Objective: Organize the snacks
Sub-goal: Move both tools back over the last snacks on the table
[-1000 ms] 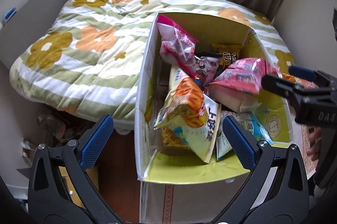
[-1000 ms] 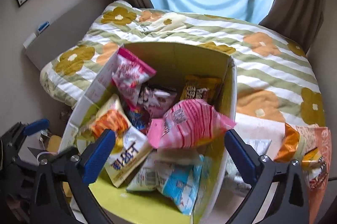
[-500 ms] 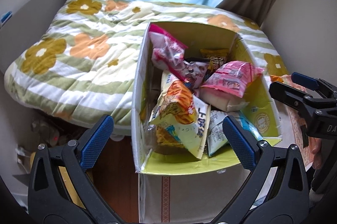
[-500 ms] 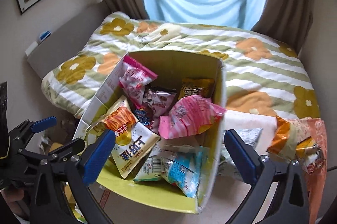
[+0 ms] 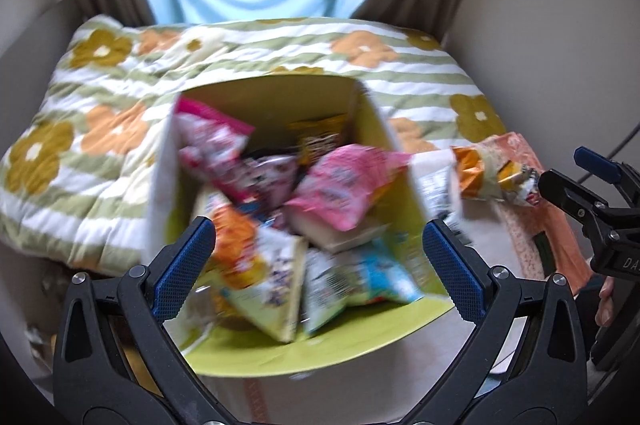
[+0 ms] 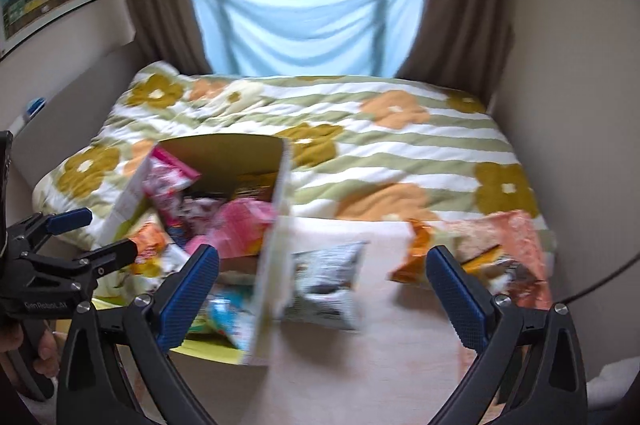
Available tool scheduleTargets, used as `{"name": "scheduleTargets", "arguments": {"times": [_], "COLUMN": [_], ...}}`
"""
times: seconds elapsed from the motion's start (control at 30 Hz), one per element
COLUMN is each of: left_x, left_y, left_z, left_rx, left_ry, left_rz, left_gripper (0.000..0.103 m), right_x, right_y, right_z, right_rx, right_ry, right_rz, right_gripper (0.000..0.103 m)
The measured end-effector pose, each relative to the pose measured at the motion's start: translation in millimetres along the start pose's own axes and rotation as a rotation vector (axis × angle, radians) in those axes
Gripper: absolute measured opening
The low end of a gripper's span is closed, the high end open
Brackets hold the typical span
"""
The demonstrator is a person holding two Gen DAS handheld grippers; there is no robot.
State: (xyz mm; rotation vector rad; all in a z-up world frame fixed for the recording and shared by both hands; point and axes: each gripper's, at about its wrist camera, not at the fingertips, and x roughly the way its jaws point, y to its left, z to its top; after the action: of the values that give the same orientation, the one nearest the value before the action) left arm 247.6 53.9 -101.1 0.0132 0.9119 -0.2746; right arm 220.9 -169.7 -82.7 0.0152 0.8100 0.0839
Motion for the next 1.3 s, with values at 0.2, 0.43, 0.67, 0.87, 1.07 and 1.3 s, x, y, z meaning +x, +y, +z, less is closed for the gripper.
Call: {"name": "scheduleTargets", "arguments": {"times": [0.2, 0.43, 0.67, 0.87, 1.07, 1.3], "left_x": [23.5, 57.8, 119.1, 174.2, 234.5, 288.3], "left_y": [-74.5, -154.1, -216.3, -258.2, -274.3, -286.6], "left_z": [20.1, 44.6, 58.1, 61.4, 57.2, 41.8], "left_rx": [0.059, 0.095, 0.111, 0.15, 0.154, 0.203], "left_ry": [0.019, 0.061, 0.172, 0.224, 0.305, 0.378], "left_rz": [-0.045, -0.08, -0.074, -0.023, -0.009, 0.02], "left_gripper": [0.103, 0.103, 0.103, 0.103, 0.103, 0.1], "right_x": [-0.6, 10.9, 46.8, 98.9, 148.8, 183.6], "right_y": [-78.7, -161.3, -216.6, -241.3, -250.0, -251.4], "right_z": [-3.0, -4.6, -8.0, -20.0, -37.3, -52.5], "right_rx": [0.035, 0.038, -0.021, -0.104, -0.185, -0.237], "right_ry": [0.032, 0.094, 0.183, 0.273, 0.365, 0.454], "right_rz": [-0.072, -0.097, -0.054, -0.034, 0.035, 0.101], "right_gripper": [0.103, 0.103, 0.103, 0.103, 0.103, 0.103]}}
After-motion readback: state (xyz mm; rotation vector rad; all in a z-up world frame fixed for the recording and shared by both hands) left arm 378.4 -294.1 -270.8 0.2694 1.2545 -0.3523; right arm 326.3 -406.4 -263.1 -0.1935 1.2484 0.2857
